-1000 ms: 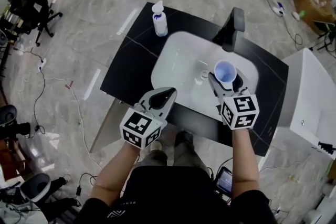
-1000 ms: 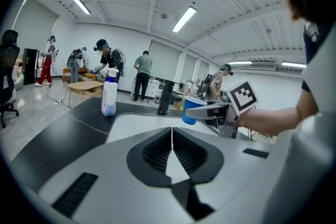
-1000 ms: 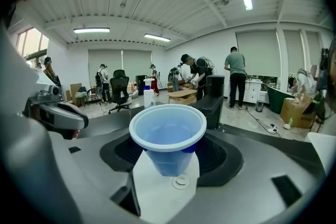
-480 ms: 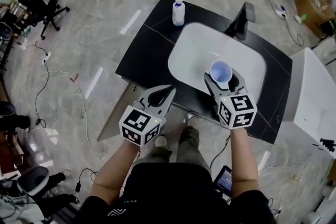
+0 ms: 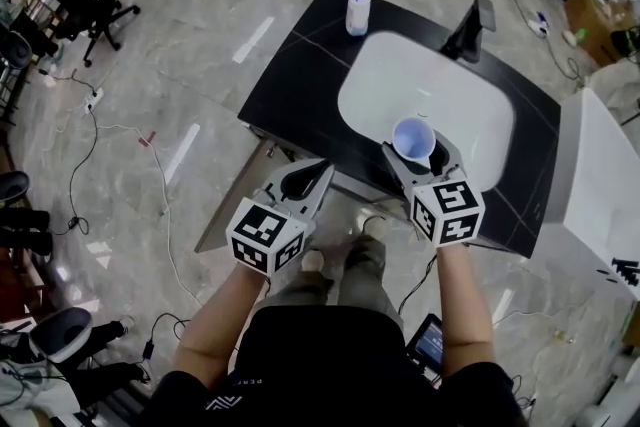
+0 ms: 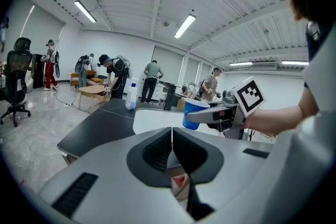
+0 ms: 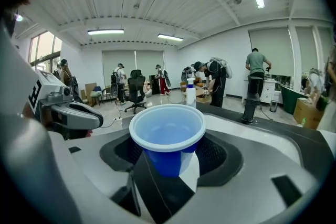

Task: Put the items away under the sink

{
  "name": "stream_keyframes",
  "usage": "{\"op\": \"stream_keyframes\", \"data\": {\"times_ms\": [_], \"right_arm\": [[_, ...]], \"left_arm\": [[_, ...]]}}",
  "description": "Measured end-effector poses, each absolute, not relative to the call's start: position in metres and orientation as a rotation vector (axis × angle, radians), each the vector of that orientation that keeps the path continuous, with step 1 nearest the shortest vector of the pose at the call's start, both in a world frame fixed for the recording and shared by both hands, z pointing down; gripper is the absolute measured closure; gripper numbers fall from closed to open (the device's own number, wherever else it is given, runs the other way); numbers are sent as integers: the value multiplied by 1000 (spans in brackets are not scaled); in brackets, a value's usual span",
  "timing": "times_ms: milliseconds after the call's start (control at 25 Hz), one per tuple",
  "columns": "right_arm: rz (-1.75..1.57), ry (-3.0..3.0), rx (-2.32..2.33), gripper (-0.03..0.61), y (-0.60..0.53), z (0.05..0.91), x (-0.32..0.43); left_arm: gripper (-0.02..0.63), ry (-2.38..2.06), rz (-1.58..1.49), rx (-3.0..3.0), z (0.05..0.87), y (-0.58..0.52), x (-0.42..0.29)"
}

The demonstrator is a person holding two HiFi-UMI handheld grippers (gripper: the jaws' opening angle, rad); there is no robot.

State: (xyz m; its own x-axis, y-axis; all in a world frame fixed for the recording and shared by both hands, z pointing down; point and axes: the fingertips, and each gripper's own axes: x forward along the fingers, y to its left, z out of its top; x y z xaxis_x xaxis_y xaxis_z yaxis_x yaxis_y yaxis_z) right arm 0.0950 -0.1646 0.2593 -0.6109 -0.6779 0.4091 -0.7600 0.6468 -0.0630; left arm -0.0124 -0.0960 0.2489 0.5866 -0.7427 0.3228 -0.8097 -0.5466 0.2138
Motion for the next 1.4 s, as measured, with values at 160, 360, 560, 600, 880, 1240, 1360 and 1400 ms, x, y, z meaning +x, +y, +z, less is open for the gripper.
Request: {"op": "stream_keyframes", "data": {"times_ms": [160,360,560,600,880,1240,1360,1400], "right_arm": [[320,-2522,1127,259,-148,260,80],[318,-2522,1113,259,-127,259,61],[328,-2520,1106,259,-110,262,44],[330,-2519,1103,259,-106,263,41],[356,-2544,1065,259,-86,264,24],[384,-2602,902,259,-46,274,16],[383,-2605,858,259,-30,280,21],[384,-2607,846,259,-25,283,23]], "left_arm": [[601,-1272,270,2475,250,-80,-27],[601,-1276,268,2475,250,-63,-47],[601,-1266,266,2480,254,-49,-63],[601,-1262,265,2480,255,-46,-65],[601,-1244,283,2479,265,-32,-76],[601,-1308,251,2396,279,-6,-71],[601,-1288,249,2374,293,5,-55],[601,-1280,256,2369,298,8,-49]]}}
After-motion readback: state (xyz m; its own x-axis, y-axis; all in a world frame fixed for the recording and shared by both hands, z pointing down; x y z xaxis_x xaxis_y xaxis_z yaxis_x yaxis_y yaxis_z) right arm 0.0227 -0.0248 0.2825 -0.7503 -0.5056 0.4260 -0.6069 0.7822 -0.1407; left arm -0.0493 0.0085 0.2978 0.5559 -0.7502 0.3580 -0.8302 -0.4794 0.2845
